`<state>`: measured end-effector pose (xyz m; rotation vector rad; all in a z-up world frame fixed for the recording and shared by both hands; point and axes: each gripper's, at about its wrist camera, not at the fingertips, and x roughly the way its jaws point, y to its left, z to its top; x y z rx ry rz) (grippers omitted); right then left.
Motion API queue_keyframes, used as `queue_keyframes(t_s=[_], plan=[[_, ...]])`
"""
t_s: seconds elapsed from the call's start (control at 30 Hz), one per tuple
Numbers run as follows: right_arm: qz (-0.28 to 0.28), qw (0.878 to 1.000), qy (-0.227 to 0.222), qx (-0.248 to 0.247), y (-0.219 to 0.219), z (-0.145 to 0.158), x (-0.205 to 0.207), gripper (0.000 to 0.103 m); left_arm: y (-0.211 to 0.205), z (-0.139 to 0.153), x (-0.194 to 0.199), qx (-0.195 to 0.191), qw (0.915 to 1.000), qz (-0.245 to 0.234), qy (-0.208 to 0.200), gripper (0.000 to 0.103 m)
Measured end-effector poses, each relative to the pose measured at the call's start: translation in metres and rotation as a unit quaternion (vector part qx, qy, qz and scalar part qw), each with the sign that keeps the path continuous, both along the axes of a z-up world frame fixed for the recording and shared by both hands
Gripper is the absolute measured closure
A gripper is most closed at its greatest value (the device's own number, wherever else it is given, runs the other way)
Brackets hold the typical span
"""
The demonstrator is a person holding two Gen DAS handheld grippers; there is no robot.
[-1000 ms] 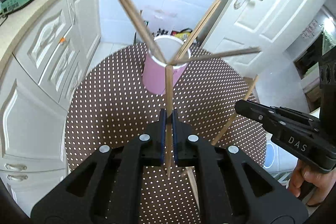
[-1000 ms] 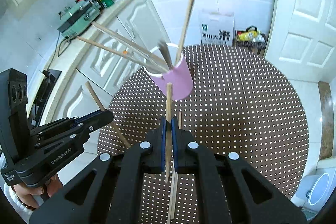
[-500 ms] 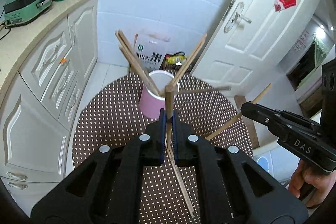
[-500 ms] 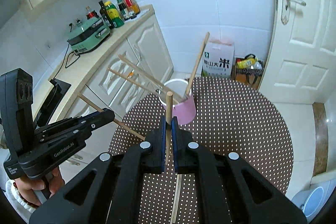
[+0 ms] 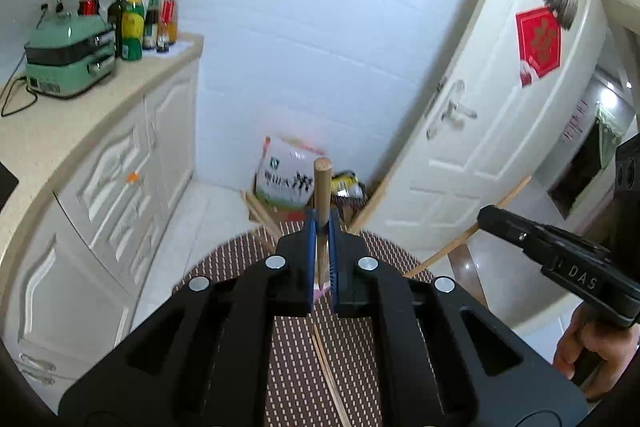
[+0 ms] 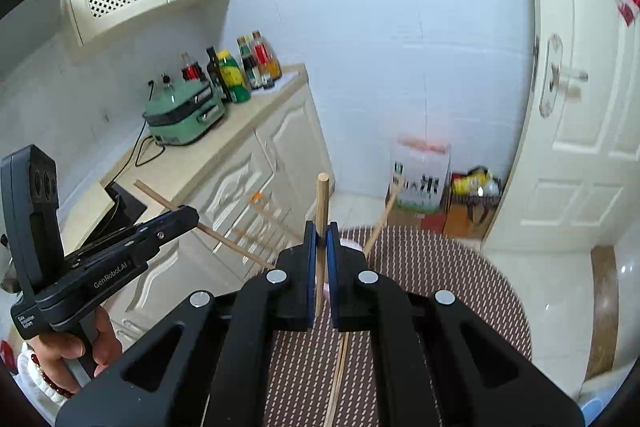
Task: Organize utensils
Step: 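Lower the stick into the pink cup and open the right gripper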
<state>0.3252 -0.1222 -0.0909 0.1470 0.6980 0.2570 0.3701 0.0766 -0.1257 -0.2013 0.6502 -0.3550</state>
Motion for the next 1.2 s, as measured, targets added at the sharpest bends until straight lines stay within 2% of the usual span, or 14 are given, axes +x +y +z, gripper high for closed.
queue_keyframes(t_s=[0.17,0.4,1.2], plan=[[0.001,1.0,-0.018,-0.004,-0.003,0.012,0.022,0.099,-0.004,-0.002,0.016,0.008,0.9999,0.01,-0.003,0.097],[0.001,0.999,-0.022,-0.03,-0.004,0.003,0.046,0.099,-0.015,-0.029,0.04,0.019,0.9994,0.014,0.025,0.097],[0.005,0.998,0.059,-0.018,-0.007,-0.056,0.076,0.099,-0.041,-0.087,0.063,0.057,0.9934,-0.014,0.099,0.097]])
